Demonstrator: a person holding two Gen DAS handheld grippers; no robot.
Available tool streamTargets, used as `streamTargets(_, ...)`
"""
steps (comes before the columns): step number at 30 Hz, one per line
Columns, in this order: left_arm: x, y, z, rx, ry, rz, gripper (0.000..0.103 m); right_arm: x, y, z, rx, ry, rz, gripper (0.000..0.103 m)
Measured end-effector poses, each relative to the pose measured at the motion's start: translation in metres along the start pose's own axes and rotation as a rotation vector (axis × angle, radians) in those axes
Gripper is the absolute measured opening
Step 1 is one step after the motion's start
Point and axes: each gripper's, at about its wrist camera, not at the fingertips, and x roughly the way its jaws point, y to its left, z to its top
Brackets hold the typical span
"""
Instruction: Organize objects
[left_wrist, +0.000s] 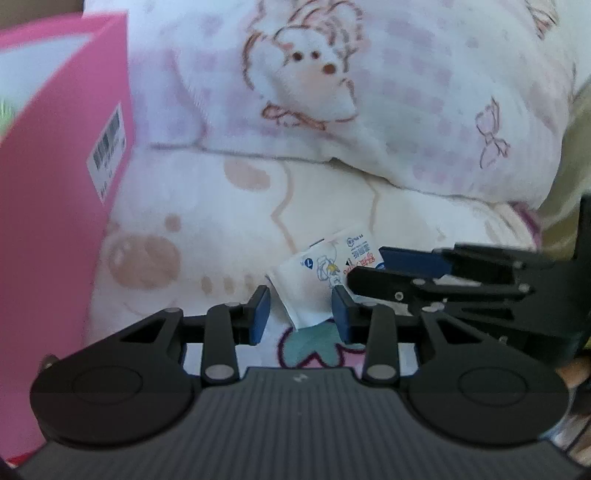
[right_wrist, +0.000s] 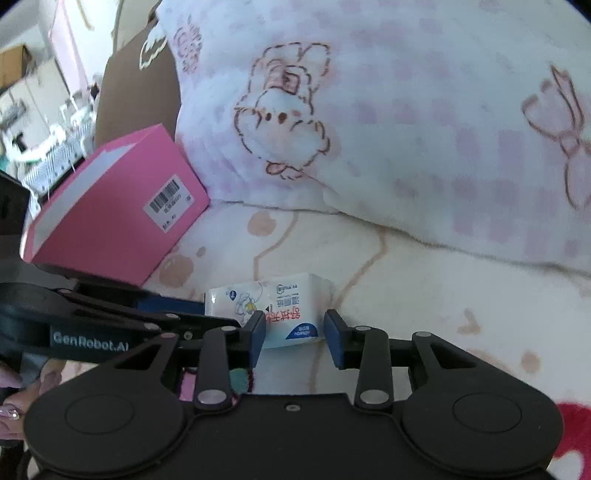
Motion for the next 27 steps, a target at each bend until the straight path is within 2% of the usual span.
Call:
streamTargets(3, 0.001, 0.004, 0.001, -0.048, 0.015, -0.031, 0.029, -0.002, 0.005, -0.005, -0.004, -0.017, -0.009, 0.042)
streamTargets(10, -0.007, 0.002, -0.002, -0.046, 0.057, -0.056, 0.031, -0.025, 0.019, -0.024, 0.007, -0.034, 0.0, 0.043)
streamTargets(16, -0.008, 0.007, -0.011, -0.109, 0.147, -0.118, 0.031, -0.04, 0.031, -0.039, -0.024, -0.013, -0.037, 0.046)
streamTargets(19, -0.006, 0.006, -0.012, -0.097, 0.151, -0.113, 0.031, -0.04, 0.032, -0.041, -0.008, -0.019, -0.061, 0.054)
streamTargets(20, -0.005, 0.005, -0.011, -0.056, 0.179, -0.139, 0.032, -0.037, 0.033, -0.042, -0.002, -0.024, -0.069, 0.059)
streamTargets(23, -0.003, 0.004, -0.01, -0.049, 0.162, -0.122, 0.032, -0.032, 0.035, -0.042, -0.012, -0.047, -0.13, 0.073)
streamTargets(25, -0.002, 0.006, -0.008, -0.054, 0.138, -0.116, 0.033, -0.028, 0.03, -0.042, 0.009, -0.066, -0.134, 0.075)
streamTargets(27, 0.002, 0.008, -0.004, -0.065, 0.135, -0.124, 0.033, -0.023, 0.026, -0.041, 0.035, -0.053, -0.103, 0.075)
